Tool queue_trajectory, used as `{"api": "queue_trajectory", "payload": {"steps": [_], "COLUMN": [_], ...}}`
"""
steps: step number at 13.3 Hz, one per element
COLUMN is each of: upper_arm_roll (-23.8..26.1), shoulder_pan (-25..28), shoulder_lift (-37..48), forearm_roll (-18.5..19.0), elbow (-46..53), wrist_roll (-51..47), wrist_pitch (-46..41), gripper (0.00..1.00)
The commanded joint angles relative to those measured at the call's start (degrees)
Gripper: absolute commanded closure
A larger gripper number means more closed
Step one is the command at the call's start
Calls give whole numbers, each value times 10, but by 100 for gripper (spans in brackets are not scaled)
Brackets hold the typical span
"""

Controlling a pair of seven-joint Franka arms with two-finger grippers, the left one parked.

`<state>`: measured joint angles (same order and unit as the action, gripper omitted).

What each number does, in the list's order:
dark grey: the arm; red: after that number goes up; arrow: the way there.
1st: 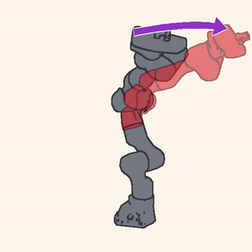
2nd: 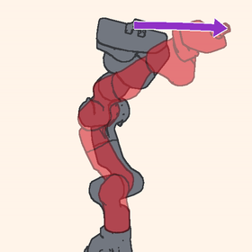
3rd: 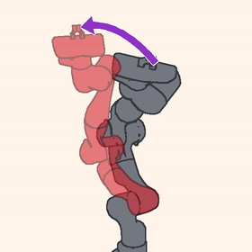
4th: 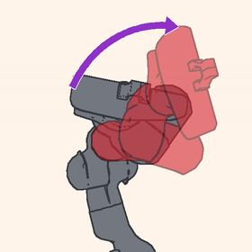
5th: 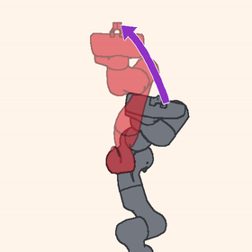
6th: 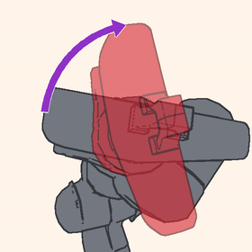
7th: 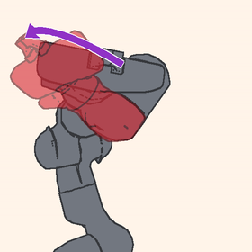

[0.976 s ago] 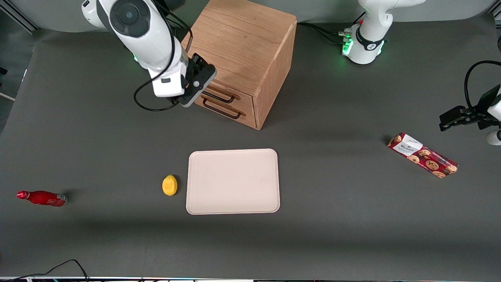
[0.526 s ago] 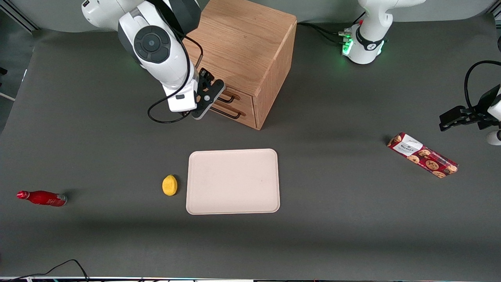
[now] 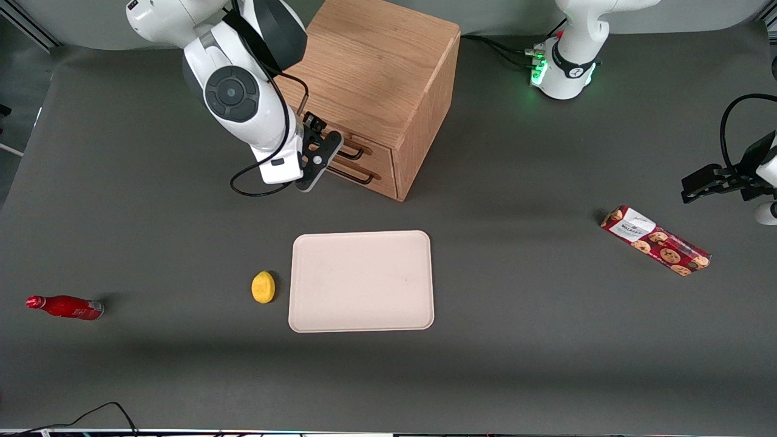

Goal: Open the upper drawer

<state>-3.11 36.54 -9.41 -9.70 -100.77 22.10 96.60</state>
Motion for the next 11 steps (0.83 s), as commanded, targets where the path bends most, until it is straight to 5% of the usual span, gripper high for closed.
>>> {"api": "queue_trajectory", "payload": {"steps": [1, 11], "upper_arm_roll": [18, 19], "shoulder_pan": [-7, -13], "shoulder_lift": [1, -19], "forearm_roll": [-13, -37], "elbow": [-15, -25], "wrist_roll": [22, 77], "wrist_pitch": [11, 12], "gripper": [0, 0]}}
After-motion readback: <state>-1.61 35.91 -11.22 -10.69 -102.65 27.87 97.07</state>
